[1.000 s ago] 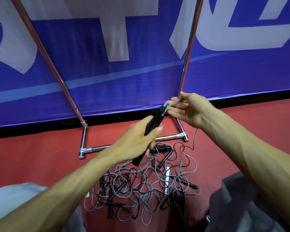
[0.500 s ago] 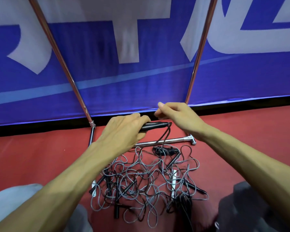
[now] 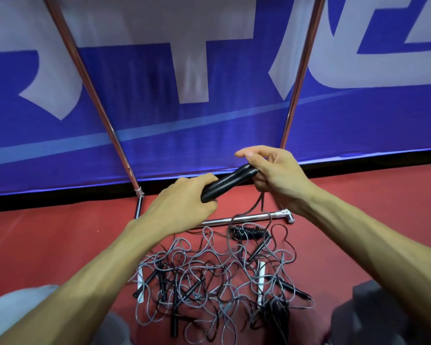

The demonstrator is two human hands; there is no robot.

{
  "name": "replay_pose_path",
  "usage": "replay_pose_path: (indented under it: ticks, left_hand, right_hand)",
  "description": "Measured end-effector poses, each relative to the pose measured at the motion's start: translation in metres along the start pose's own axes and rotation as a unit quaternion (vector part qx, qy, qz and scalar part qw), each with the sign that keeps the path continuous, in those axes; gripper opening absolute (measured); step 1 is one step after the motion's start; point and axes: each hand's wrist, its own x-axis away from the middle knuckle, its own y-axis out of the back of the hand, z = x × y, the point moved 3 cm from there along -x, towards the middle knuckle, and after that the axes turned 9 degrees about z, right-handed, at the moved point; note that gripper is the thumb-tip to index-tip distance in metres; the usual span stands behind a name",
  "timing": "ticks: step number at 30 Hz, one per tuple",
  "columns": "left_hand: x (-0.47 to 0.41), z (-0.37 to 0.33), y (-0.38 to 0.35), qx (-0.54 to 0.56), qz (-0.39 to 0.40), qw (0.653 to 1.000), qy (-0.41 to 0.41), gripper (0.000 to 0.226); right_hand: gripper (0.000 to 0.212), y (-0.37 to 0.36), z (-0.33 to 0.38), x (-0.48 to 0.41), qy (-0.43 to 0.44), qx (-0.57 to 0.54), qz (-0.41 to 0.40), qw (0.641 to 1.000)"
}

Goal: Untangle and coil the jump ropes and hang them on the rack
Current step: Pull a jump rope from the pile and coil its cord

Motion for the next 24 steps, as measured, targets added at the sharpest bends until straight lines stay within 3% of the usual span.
replay_pose_path:
  ticks: [3, 8, 13, 16, 18, 21, 24]
  left_hand:
    - [-0.001, -0.003, -0.002, 0.037, 0.008, 0.999, -0.004, 0.005]
    - [-0.006, -0.008, -0.008, 0.101, 0.05, 0.993, 0.044, 0.033]
    - [-0.003, -0.012, -0.016, 0.239, 0.141, 0.957, 0.088, 0.045]
    - [-0.004, -0.013, -0.018, 0.289, 0.082, 0.949, 0.092, 0.048]
    - [-0.008, -0.01, -0.015, 0.364, 0.034, 0.925, 0.099, 0.049]
    - [-0.007, -0.011, -0.011, 0.469, 0.009, 0.878, 0.097, 0.051]
    - [-0.004, -0.016, -0.012, 0.519, 0.001, 0.85, 0.091, 0.054]
  right_hand:
    - [0.02, 0.015, 0.002, -0.003, 0.0, -0.029, -0.058, 0.998]
    - [0.022, 0.014, 0.003, 0.0, 0.001, -0.005, -0.052, 0.999]
    - [0.025, 0.012, 0.005, 0.001, -0.017, -0.021, -0.026, 0.999]
    - [0.041, 0.009, 0.009, 0.0, -0.03, -0.06, -0.016, 0.998]
    - [0.05, 0.003, 0.009, 0.001, -0.039, -0.038, 0.01, 0.998]
    - [0.031, -0.012, 0.007, 0.005, -0.01, 0.079, 0.064, 0.995]
    - [0.012, -0.014, 0.0, 0.005, -0.018, 0.115, 0.096, 0.989]
